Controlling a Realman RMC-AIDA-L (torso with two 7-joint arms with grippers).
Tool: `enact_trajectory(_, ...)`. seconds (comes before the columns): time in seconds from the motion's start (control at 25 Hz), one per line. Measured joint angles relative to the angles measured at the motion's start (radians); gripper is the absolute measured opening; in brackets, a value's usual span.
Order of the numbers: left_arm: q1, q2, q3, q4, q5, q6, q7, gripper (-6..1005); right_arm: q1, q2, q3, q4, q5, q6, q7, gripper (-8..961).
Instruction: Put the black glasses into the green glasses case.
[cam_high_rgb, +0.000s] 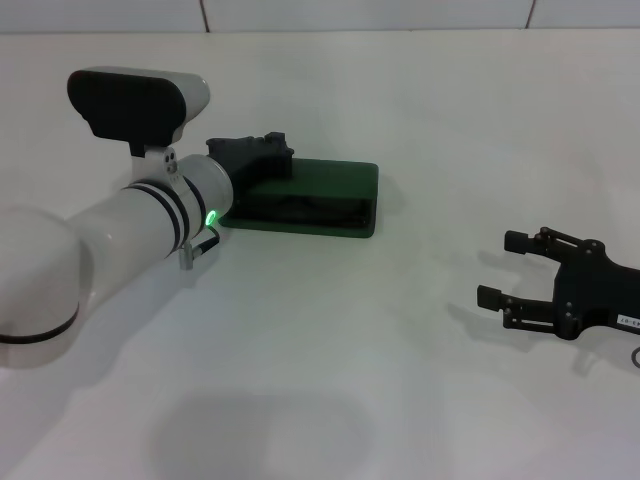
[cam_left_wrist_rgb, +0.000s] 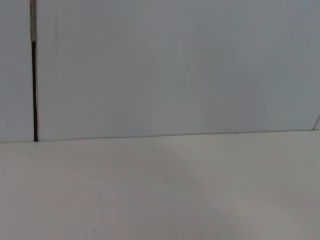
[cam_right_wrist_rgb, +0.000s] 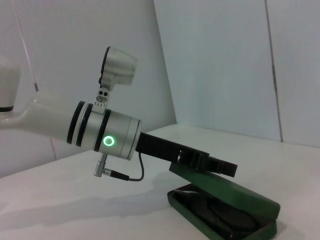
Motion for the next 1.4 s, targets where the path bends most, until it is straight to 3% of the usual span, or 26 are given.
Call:
enact_trajectory(0.68,0.008,0.001,0.0,-0.001,0.001,0.001,0.001,2,0.005,0.002,0.0,0.0,0.0,0.004,0.002,864)
enact_trajectory(0.84,0.007,0.005,-0.035,0.032,-0.003,0.09,-0.002,2,0.004,0.002,0.0,0.0,0.0,0.004,0.004,864)
enact_trajectory(1.0,-0.012,0.011,-0.182,0.028,-0.007,0.386,-0.029,2,0.003,0.002,0.0,0.0,0.0,0.002,0.006,864)
enact_trajectory(1.16,-0.104,0.026,-0.455,-0.141,-0.007,0.821,-0.035,2,0.004,0.002,-0.001,0.0,-0.002,-0.004,0.006,863)
enact_trajectory(1.28,-0.16,0.032,-0.659,-0.291,-0.005,1.071,0.089,2,0.003,0.001,-0.001,0.0,-0.002,-0.005,0.006,863)
enact_trajectory(1.4,-0.148,0.025,-0.796,-0.353,-0.008,1.211,0.335,2,0.003,0.0,-0.002,0.0,-0.002,-0.006,0.006,863)
